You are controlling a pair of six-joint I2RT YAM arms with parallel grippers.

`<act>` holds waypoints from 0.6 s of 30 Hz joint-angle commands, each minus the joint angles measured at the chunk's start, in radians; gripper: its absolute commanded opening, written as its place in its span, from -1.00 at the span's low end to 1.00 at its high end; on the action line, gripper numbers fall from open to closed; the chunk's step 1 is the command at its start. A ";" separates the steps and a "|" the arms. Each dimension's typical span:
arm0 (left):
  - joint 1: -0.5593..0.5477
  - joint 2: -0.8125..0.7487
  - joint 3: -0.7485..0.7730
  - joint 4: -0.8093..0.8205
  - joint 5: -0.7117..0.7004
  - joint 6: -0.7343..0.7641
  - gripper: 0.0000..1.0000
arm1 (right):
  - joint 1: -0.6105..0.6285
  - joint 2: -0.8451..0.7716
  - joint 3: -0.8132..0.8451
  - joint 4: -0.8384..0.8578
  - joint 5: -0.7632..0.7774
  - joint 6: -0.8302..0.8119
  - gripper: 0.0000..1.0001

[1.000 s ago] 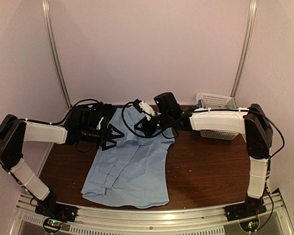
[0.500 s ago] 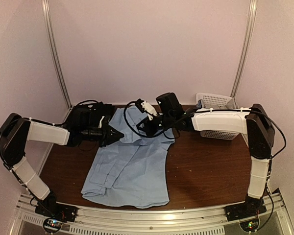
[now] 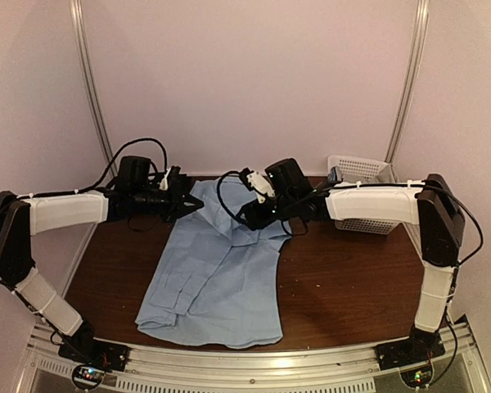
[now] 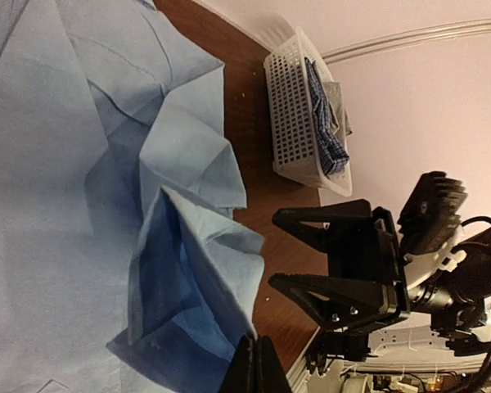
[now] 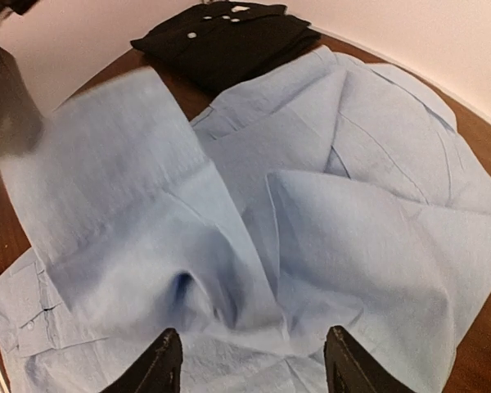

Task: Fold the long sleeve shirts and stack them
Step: Pass from the right arm to the left

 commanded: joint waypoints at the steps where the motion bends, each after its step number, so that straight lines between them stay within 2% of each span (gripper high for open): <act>1: 0.031 -0.065 0.150 -0.198 -0.154 0.190 -1.00 | -0.051 -0.124 -0.101 -0.049 0.134 0.092 0.33; 5: 0.054 -0.030 0.314 -0.329 -0.221 0.301 -1.00 | -0.068 -0.185 -0.198 -0.098 0.157 0.163 0.36; 10: 0.064 0.028 0.452 -0.393 -0.232 0.370 -1.00 | -0.042 -0.236 -0.362 -0.086 0.109 0.305 0.35; 18: 0.064 0.077 0.550 -0.429 -0.213 0.418 -1.00 | 0.152 -0.316 -0.577 -0.101 0.128 0.549 0.27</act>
